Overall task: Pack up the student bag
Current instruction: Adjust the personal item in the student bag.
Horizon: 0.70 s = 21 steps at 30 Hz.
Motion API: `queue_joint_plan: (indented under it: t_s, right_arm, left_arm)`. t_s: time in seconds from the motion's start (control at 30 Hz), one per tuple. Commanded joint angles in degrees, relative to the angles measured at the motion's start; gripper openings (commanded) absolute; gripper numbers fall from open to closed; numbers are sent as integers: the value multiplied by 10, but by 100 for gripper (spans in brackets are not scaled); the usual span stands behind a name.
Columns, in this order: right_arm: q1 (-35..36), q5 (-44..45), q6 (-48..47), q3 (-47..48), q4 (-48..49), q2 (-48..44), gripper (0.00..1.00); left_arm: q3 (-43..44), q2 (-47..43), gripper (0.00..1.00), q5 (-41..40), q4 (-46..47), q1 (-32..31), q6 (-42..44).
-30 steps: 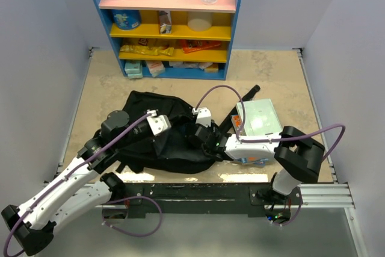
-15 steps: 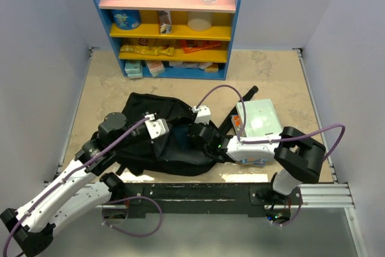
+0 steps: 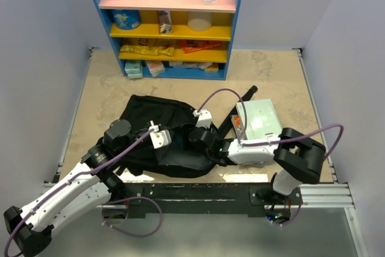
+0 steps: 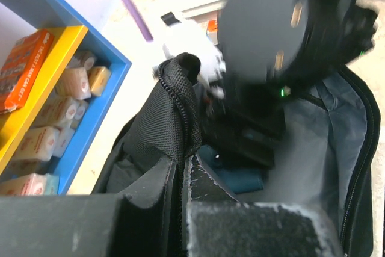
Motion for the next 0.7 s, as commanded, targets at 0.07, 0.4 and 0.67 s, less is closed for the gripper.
queue_joint_plan:
  t_s: [0.07, 0.4, 0.67]
  right_arm:
    - [-17, -48, 66, 2, 17, 52, 74]
    - [-50, -123, 57, 0, 80, 104, 42]
    - [-50, -87, 42, -6, 38, 62, 0]
  left_arm:
    - [-18, -7, 0, 9, 58, -15, 9]
    - [-32, -3, 0, 8, 70, -25, 6]
    - [-35, -12, 0, 5, 66, -25, 15]
